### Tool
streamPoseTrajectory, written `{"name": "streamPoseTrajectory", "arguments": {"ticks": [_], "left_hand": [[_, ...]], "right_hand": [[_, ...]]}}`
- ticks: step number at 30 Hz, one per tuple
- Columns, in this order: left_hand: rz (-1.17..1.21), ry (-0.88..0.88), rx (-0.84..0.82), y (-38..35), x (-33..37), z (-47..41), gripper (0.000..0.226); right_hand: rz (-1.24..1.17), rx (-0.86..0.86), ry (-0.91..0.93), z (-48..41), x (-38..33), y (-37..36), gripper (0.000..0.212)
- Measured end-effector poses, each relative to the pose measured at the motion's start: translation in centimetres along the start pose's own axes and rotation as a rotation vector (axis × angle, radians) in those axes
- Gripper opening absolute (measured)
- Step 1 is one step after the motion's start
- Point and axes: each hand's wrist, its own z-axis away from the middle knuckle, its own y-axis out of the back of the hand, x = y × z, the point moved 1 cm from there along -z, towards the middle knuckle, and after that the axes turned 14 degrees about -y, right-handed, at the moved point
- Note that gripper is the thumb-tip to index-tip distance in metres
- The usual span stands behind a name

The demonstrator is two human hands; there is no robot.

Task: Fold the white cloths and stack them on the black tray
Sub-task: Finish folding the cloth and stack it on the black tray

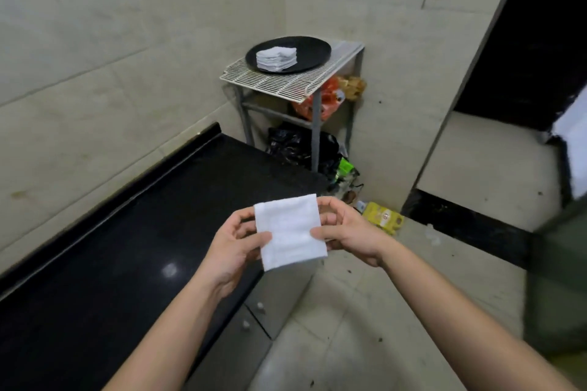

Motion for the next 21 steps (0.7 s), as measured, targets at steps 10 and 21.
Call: {"name": "streamPoseTrajectory", "arguments": {"ticks": [10,21], "left_hand": [[0.022,-0.046,-0.047,-10.5,0.2,-11.0,0.060],[0.090,-0.165,0.068,-15.4,2.4,-35.9,0.047]], "right_hand": [[-0.101,0.080,0.044,-2.5,-4.6,13.1,0.042],[-0.012,0.167,0.110,-18.9,-21.8,25.0,0.043]]}}
